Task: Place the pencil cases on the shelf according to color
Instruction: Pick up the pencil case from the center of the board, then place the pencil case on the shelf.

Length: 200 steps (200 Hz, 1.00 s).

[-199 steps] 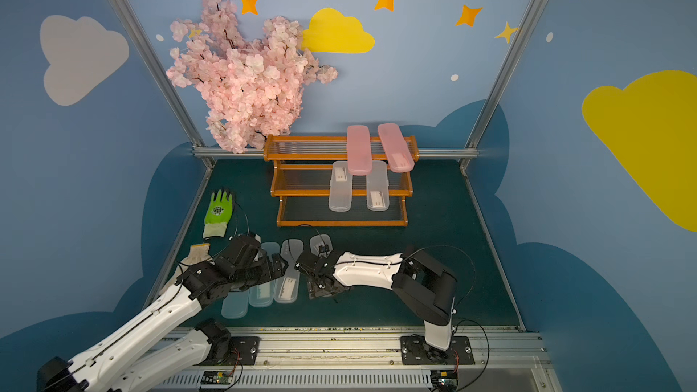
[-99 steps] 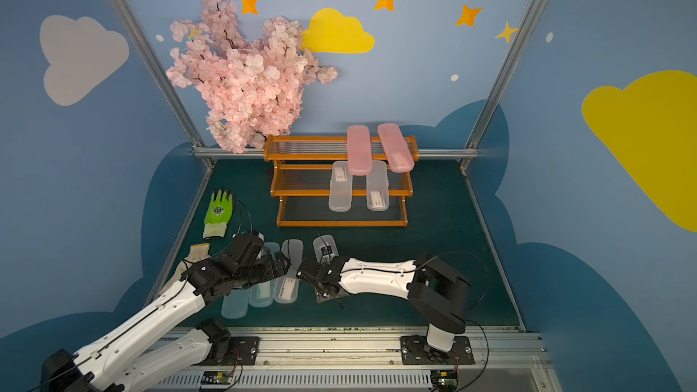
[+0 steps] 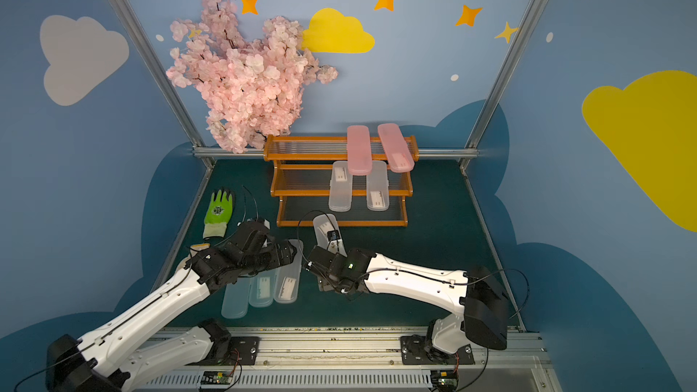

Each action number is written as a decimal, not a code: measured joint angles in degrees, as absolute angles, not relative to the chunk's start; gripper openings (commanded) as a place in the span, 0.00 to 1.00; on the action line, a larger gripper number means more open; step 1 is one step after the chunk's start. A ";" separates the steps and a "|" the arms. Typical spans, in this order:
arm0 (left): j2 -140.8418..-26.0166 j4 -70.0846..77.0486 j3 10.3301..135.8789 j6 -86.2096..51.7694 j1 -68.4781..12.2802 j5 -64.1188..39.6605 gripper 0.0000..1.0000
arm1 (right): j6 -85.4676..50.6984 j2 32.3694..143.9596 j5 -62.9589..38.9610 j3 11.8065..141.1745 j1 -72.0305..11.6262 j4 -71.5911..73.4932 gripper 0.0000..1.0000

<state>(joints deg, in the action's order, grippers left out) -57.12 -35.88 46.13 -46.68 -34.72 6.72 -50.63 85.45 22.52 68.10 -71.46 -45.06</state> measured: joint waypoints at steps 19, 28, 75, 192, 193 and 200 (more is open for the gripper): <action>-57.01 -35.86 46.35 -46.26 -33.36 7.51 1.00 | -49.87 86.13 23.70 71.99 -71.33 -45.25 0.68; -56.90 -35.86 46.13 -46.09 -32.77 7.57 1.00 | -49.15 86.70 24.25 73.91 -71.07 -45.15 0.68; -55.79 -35.92 44.62 -43.92 -31.29 7.55 1.00 | -44.73 92.79 23.33 82.94 -66.59 -44.75 0.69; -57.54 -33.47 40.60 -41.19 -30.37 6.35 1.00 | -43.03 113.60 21.41 105.71 -56.34 -45.54 0.71; -57.54 -33.45 40.58 -41.15 -30.37 6.35 1.00 | -43.03 113.75 21.41 105.91 -56.25 -45.56 0.71; -57.54 -33.39 40.47 -41.08 -30.33 6.28 1.00 | -43.03 114.72 21.43 106.96 -55.77 -45.82 0.71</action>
<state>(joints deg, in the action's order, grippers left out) -57.54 -33.39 40.47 -41.08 -30.33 6.28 -43.03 114.72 21.43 106.96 -55.77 -45.82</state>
